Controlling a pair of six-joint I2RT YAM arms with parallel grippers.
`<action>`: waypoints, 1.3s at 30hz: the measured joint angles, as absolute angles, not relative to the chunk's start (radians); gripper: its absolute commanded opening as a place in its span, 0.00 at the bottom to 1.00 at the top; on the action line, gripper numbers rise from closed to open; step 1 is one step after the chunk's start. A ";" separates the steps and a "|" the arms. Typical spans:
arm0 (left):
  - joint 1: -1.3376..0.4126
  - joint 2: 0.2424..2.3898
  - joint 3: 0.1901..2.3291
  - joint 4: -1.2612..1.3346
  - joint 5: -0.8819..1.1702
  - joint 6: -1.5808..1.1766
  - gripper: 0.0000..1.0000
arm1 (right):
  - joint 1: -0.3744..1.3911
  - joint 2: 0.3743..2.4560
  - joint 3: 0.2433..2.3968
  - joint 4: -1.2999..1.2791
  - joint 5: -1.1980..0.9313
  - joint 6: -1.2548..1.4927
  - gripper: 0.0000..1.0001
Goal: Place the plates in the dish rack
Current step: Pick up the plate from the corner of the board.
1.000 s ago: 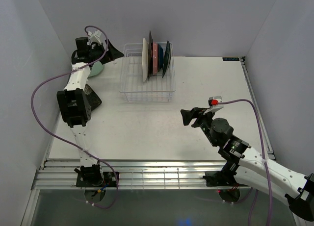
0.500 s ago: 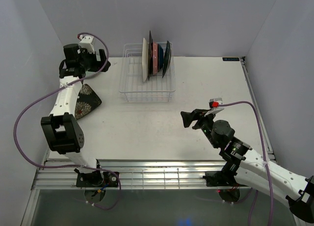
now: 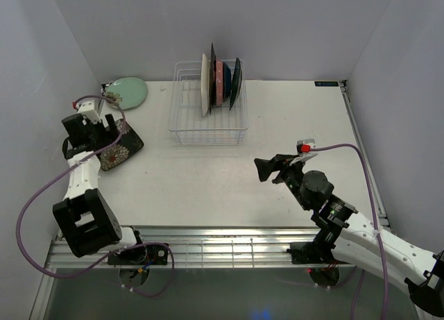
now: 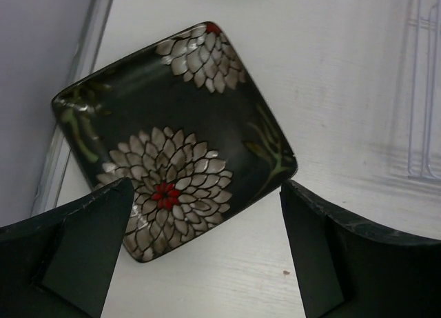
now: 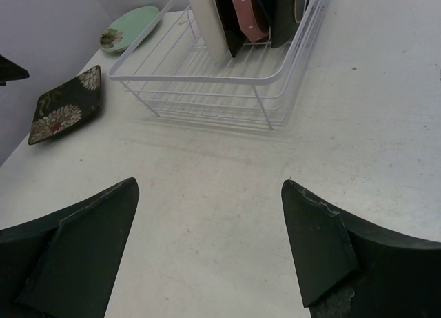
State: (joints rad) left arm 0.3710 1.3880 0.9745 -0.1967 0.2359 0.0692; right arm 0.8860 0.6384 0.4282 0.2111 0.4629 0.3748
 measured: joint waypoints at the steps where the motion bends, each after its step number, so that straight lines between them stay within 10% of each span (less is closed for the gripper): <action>1: 0.404 1.368 0.951 -0.189 0.243 0.063 0.98 | 0.886 0.635 0.428 0.211 0.462 0.375 0.90; 11: 0.742 1.501 0.907 -0.160 0.547 -0.022 0.98 | 0.886 0.626 0.428 0.213 0.440 0.375 0.90; 39: 0.840 1.790 0.875 -0.002 0.806 -0.263 0.97 | 0.886 0.664 0.416 0.250 0.419 0.375 0.90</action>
State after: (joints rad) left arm 0.8402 1.7901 0.8749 -0.0021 0.8062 -0.2626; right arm 0.8860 0.6640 0.4156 0.2504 0.4191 0.3748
